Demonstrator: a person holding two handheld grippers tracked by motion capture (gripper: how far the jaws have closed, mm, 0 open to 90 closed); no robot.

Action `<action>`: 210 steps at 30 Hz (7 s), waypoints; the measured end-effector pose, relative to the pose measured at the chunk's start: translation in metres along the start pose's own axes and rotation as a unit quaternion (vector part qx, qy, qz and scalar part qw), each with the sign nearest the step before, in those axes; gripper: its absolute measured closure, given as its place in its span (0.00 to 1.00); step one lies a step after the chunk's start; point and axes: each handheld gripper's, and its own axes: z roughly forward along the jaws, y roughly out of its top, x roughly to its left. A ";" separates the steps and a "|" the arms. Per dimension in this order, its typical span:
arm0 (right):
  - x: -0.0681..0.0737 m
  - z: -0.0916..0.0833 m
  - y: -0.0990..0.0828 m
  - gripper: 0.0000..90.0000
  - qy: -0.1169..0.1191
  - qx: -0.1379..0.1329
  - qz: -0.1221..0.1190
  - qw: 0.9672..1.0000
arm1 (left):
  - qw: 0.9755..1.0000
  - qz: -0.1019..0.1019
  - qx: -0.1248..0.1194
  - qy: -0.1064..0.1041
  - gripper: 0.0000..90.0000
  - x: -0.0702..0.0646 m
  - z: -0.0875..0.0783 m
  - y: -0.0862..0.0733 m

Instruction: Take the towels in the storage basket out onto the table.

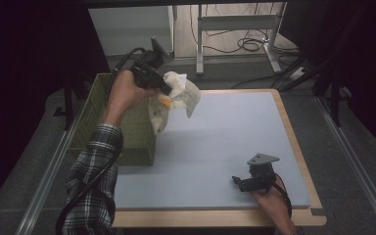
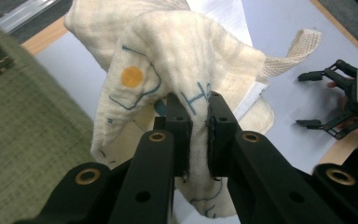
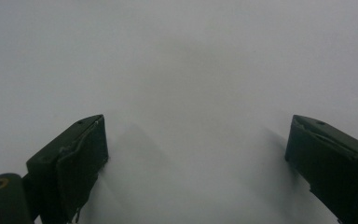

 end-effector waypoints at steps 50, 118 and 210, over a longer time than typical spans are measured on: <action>0.000 0.000 0.000 0.06 0.000 0.000 0.000 1.000 | 0.998 0.019 -0.024 -0.046 0.25 -0.041 0.225 -0.039; -0.127 -0.040 0.070 0.69 -0.015 0.045 0.047 0.998 | 0.992 0.032 -0.118 0.024 0.53 -0.056 0.216 -0.115; -0.091 0.028 0.061 0.98 0.006 0.058 0.005 0.998 | 0.990 0.001 -0.132 0.046 0.58 -0.042 0.244 -0.132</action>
